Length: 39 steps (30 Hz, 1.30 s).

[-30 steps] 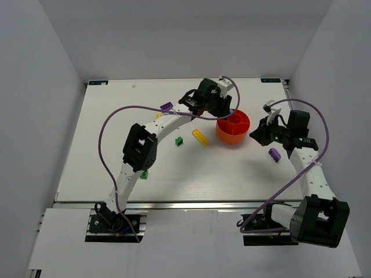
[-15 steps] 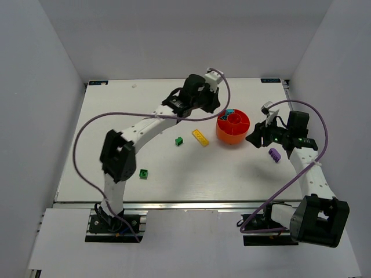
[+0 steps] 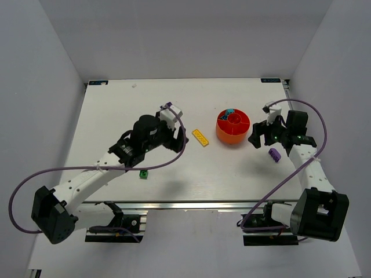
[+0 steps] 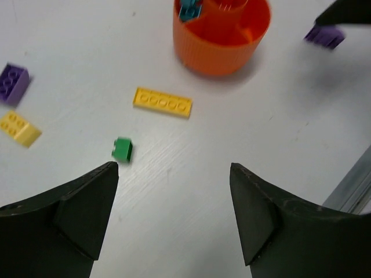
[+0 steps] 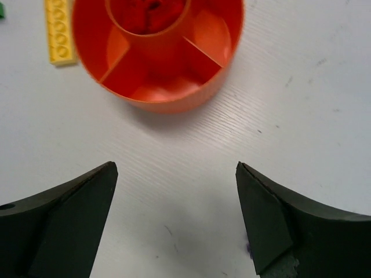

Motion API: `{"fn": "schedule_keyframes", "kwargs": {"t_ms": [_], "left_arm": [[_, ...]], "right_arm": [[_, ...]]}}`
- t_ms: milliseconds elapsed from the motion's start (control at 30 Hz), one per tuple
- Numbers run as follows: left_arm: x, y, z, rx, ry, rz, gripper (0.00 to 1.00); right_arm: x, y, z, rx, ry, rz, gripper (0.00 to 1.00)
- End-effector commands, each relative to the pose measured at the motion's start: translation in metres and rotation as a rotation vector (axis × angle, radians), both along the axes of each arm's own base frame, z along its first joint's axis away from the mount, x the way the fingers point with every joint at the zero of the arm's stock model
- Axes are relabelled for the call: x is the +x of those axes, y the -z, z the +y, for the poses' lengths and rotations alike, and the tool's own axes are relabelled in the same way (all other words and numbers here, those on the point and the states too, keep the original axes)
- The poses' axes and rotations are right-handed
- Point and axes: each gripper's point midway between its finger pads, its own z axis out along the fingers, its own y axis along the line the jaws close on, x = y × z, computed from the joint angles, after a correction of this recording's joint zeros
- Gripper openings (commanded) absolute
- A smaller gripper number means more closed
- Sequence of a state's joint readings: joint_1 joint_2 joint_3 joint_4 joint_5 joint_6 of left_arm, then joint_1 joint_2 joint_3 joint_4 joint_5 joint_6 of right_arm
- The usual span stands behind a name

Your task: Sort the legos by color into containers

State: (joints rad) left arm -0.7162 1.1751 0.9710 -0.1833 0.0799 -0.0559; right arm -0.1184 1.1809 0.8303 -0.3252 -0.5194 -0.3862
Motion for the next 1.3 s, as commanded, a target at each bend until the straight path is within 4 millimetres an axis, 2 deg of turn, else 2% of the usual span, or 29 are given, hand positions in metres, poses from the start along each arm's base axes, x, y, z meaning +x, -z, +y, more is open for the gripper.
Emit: {"fn": "schedule_keyframes", "kwargs": {"t_ms": [0,33,100,133,200,300,433,600,833,1100,1267], "left_arm": [[-0.005,0.005,0.028,0.050,-0.081,-0.057,0.88],[-0.005,0.007,0.034,0.059,-0.102,-0.061,0.88],[-0.011,0.001,0.035,0.051,-0.094,-0.076,0.88],[-0.012,0.001,0.036,0.052,-0.094,-0.072,0.88],[-0.013,0.003,0.040,0.057,-0.107,-0.083,0.88],[-0.012,0.001,0.043,0.062,-0.121,-0.087,0.88],[-0.013,0.000,0.043,0.061,-0.116,-0.088,0.88],[-0.013,-0.002,0.045,0.058,-0.122,-0.093,0.88],[-0.013,0.000,0.047,0.084,-0.115,-0.110,0.88],[-0.013,0.001,0.044,0.084,-0.105,-0.104,0.88],[-0.014,-0.002,0.043,0.075,-0.095,-0.109,0.88]], "right_arm": [[0.011,-0.003,-0.028,-0.094,0.127,0.044,0.86],[0.012,-0.002,-0.034,-0.118,0.152,0.049,0.80],[0.012,0.001,-0.040,-0.140,0.172,0.074,0.72],[0.008,0.007,-0.043,-0.155,0.184,0.115,0.66],[0.005,0.015,-0.050,-0.187,0.203,0.156,0.63],[-0.001,0.034,-0.072,-0.289,0.263,0.199,0.65],[-0.006,0.054,-0.086,-0.346,0.281,0.268,0.71],[-0.009,0.067,-0.093,-0.387,0.240,0.317,0.72],[-0.012,0.098,-0.098,-0.428,0.124,0.408,0.73],[-0.007,0.110,-0.105,-0.452,0.113,0.428,0.68],[-0.009,0.118,-0.109,-0.468,0.112,0.456,0.57]]}}
